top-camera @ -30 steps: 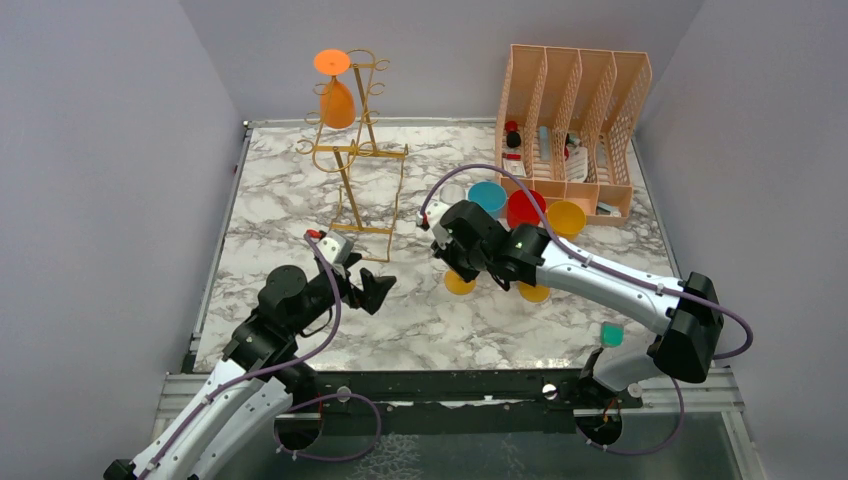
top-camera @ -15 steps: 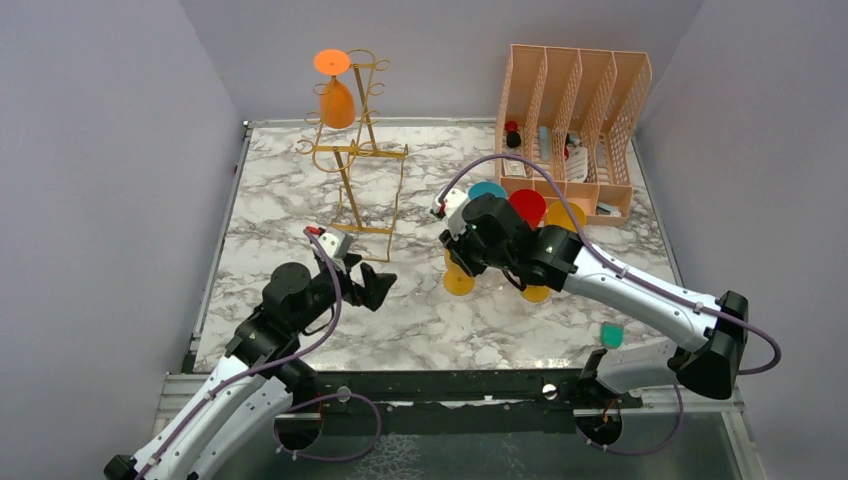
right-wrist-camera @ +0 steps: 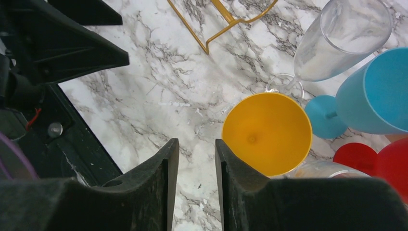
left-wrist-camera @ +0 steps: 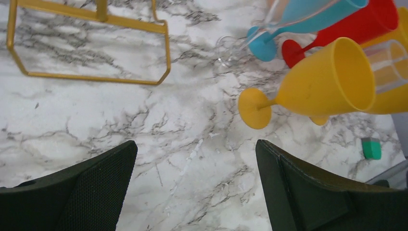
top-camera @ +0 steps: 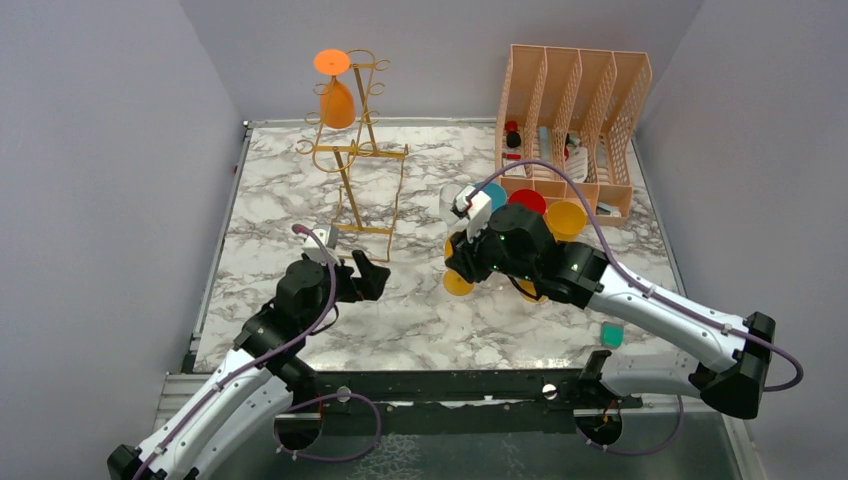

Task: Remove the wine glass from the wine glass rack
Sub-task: Place the wine glass at the center of the board.

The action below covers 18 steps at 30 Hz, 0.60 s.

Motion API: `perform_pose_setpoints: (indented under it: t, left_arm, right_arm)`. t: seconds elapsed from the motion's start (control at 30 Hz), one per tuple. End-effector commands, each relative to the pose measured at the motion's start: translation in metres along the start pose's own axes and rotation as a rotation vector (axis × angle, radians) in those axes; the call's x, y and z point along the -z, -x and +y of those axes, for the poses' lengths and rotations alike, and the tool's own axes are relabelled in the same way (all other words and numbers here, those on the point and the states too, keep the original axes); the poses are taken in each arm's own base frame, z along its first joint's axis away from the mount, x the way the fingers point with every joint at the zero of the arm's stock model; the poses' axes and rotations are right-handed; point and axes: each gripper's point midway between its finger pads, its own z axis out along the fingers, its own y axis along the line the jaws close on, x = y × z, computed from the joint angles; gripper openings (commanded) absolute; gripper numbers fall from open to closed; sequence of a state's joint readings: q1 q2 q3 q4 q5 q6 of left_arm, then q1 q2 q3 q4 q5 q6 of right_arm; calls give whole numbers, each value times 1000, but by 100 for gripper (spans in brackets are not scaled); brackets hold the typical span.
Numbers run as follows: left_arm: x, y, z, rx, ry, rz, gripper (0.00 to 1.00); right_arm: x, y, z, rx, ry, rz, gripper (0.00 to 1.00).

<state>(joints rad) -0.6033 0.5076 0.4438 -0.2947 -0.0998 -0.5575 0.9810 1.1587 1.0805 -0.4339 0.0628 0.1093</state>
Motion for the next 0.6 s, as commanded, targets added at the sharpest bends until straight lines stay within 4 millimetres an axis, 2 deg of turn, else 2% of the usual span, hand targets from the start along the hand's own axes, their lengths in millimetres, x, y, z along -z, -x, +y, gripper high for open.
perform_pose_setpoints:
  t: [0.0,0.1,0.27,0.4,0.57]
  left_arm:
    - [-7,-13,31,94,184,39,99]
    - [-14,-9,43,91,252,68,99]
    - [-15,16,69,194,257,47,99]
    - [-6,33,94,254,290,24,99]
    - [-1,57,108,254,345,-9,99]
  right_arm:
    - [11,27,10,-83,39,-141,41]
    - [19,32,3,-119,3,-185,58]
    - [34,36,-1,-153,-12,-250,79]
    - [39,35,-7,-164,-35,-280,89]
    - [45,35,-14,-167,-74,-296,95]
